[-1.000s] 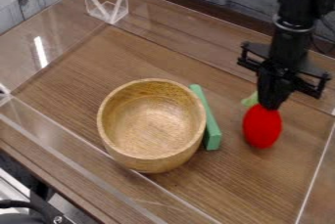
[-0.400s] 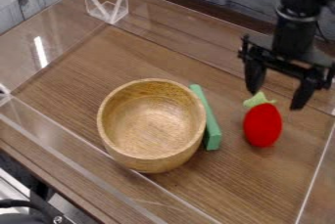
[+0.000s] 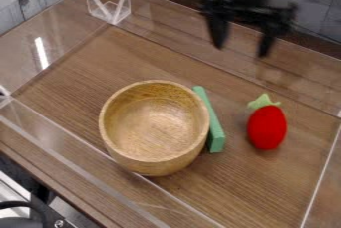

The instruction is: Move the red fruit to the right

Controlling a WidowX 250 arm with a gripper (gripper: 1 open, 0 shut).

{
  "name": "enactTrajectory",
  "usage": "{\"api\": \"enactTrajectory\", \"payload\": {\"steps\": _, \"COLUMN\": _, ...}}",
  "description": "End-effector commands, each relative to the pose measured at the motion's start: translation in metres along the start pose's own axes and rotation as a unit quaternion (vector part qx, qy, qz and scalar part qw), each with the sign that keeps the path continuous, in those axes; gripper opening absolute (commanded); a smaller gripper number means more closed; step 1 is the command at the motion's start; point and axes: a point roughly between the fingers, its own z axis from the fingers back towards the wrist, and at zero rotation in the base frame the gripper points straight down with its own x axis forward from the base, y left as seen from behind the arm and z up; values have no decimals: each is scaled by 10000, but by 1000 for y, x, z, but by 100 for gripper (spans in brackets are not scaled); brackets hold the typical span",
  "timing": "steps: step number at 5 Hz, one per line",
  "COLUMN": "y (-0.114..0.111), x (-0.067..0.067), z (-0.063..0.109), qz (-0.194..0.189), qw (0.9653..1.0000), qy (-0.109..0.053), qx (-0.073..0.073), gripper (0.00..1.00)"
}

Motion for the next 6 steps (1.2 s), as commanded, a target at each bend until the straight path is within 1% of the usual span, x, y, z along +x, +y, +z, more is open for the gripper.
{"api": "enactTrajectory", "payload": {"steps": 1, "y": 22, "x": 30, "z": 18, "qz": -86, "qw": 9986, "qy": -519, "qx": -91, "gripper": 100}}
{"api": "enactTrajectory", "payload": {"steps": 2, "y": 34, "x": 42, "z": 10, "qz": -194, "qw": 9979, "qy": -618, "qx": -50, "gripper": 100}}
{"api": "enactTrajectory", "payload": {"steps": 3, "y": 30, "x": 43, "z": 0, "qz": -331, "qw": 9977, "qy": -582, "qx": -41, "gripper": 100}}
{"api": "enactTrajectory", "payload": {"steps": 4, "y": 29, "x": 44, "z": -4, "qz": -456, "qw": 9972, "qy": -582, "qx": -72, "gripper": 100}}
{"api": "enactTrajectory", "payload": {"steps": 5, "y": 30, "x": 44, "z": -4, "qz": -611, "qw": 9962, "qy": -617, "qx": -106, "gripper": 100}}
{"api": "enactTrajectory", "payload": {"steps": 6, "y": 35, "x": 38, "z": 4, "qz": -561, "qw": 9961, "qy": -677, "qx": -82, "gripper": 100}}
